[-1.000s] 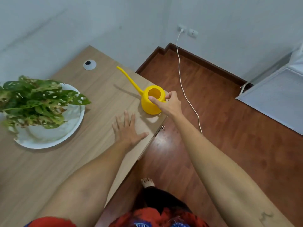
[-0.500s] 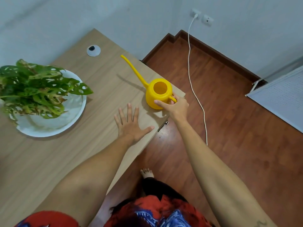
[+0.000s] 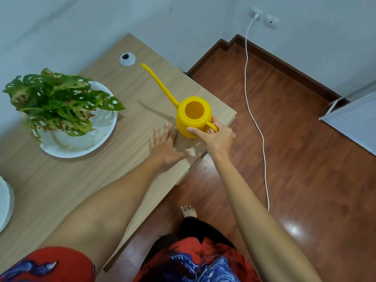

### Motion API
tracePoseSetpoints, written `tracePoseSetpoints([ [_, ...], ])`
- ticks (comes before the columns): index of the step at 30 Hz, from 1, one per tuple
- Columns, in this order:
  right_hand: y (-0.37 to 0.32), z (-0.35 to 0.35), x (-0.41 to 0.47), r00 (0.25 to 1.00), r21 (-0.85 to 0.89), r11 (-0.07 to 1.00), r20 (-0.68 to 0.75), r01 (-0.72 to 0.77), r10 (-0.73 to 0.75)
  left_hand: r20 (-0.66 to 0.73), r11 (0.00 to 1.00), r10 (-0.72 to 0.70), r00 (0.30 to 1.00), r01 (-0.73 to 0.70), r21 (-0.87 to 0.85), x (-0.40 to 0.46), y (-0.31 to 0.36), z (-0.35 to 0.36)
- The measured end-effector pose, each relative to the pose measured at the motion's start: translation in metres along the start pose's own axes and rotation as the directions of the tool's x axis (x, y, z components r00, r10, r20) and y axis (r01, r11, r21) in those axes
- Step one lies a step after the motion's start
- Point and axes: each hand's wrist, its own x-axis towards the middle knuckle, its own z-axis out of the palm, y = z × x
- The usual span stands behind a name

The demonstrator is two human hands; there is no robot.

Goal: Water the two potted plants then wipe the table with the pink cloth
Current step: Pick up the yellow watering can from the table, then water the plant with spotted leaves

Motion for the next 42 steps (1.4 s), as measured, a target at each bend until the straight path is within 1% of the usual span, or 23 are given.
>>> tracePoseSetpoints([
  [3, -0.011, 0.002, -0.014, 0.998, -0.035, 0.998, 0.012, 0.059, -0.059, -0.049, 0.993, 0.046, 0.998, -0.051, -0.105, -0.006, -0.01, -0.01],
  [5, -0.018, 0.002, -0.024, 0.996, -0.042, 0.995, 0.031, 0.089, -0.088, -0.051, 0.986, 0.033, 0.998, -0.041, -0.164, -0.016, -0.018, -0.011],
  [9, -0.037, 0.011, -0.05, 0.986, 0.019, 0.993, 0.124, 0.114, -0.116, -0.094, 0.982, -0.071, 0.993, 0.053, -0.183, -0.044, -0.05, -0.003],
  [15, -0.049, 0.031, -0.082, 0.962, -0.011, 0.987, 0.226, 0.16, -0.153, -0.157, 0.954, -0.239, 0.958, 0.201, -0.223, -0.092, -0.094, 0.005],
  [19, -0.06, 0.044, -0.1, 0.947, -0.032, 0.984, 0.279, 0.176, -0.16, -0.169, 0.921, -0.333, 0.928, 0.282, -0.27, -0.114, -0.126, 0.004],
  [22, -0.069, 0.055, -0.117, 0.934, -0.049, 0.975, 0.3, 0.218, -0.194, -0.164, 0.9, -0.38, 0.91, 0.323, -0.293, -0.135, -0.145, 0.006],
  [28, -0.087, 0.072, -0.145, 0.927, -0.1, 0.953, 0.279, 0.286, -0.249, -0.129, 0.881, -0.424, 0.896, 0.375, -0.289, -0.158, -0.18, 0.014],
  [34, -0.104, 0.088, -0.182, 0.944, -0.155, 0.942, 0.195, 0.296, -0.265, -0.134, 0.898, -0.396, 0.908, 0.353, -0.261, -0.177, -0.212, 0.017],
  [36, -0.106, 0.091, -0.191, 0.949, -0.18, 0.939, 0.177, 0.293, -0.262, -0.077, 0.9, -0.382, 0.921, 0.352, -0.256, -0.18, -0.22, 0.022],
  [38, -0.109, 0.092, -0.2, 0.95, -0.204, 0.933, 0.157, 0.298, -0.269, 0.0, 0.915, -0.359, 0.933, 0.352, -0.197, -0.181, -0.226, 0.028],
  [40, -0.111, 0.094, -0.208, 0.952, -0.235, 0.925, 0.135, 0.298, -0.273, 0.048, 0.925, -0.347, 0.937, 0.351, -0.147, -0.181, -0.23, 0.03],
  [42, -0.113, 0.096, -0.215, 0.955, -0.268, 0.917, 0.106, 0.295, -0.276, 0.085, 0.925, -0.348, 0.934, 0.357, -0.133, -0.181, -0.231, 0.029],
])
